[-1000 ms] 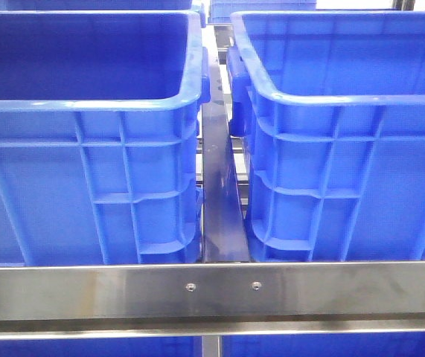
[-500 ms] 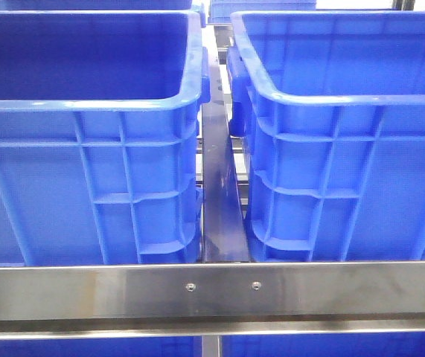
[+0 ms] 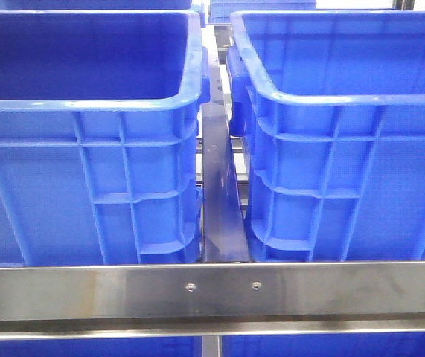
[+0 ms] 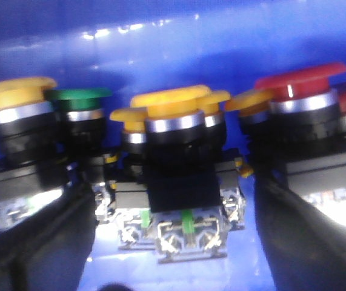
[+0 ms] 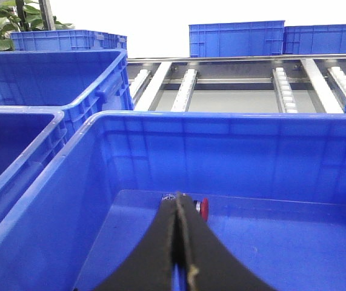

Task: Pick red and yellow buttons and place in box
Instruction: 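Grasp a yellow button with the left gripper and lift it, then grasp the yellow button with the right gripper from the left gripper, then carry the yellow button with the right gripper over the other bin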

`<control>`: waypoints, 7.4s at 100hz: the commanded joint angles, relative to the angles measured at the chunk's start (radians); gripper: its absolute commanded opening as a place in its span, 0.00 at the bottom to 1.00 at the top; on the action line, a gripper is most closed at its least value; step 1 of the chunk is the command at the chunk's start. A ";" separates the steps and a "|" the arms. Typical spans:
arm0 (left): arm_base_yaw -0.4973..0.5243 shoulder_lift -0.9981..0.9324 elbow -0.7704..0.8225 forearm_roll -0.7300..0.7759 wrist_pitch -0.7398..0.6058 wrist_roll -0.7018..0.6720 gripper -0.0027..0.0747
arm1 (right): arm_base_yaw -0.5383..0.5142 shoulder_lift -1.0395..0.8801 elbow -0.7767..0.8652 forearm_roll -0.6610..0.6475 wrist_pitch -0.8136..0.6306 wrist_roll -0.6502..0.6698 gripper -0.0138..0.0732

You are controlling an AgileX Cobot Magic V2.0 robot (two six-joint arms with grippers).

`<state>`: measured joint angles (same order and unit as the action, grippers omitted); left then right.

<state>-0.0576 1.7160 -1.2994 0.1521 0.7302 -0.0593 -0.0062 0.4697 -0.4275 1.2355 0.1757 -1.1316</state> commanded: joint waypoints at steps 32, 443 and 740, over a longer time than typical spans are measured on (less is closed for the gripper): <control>0.005 0.018 -0.031 -0.007 -0.049 0.000 0.67 | -0.001 0.004 -0.026 0.007 -0.036 -0.009 0.08; 0.005 -0.887 0.270 -1.100 0.334 1.180 0.01 | 0.735 0.924 -0.807 0.396 0.535 -0.118 0.91; 0.117 -1.567 0.742 -0.411 -0.279 0.287 0.81 | 0.228 0.762 -0.619 0.363 0.311 -0.119 0.12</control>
<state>0.0563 0.1342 -0.5329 -0.2444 0.5320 0.2385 0.2690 1.2706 -1.0183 1.5588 0.4980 -1.2434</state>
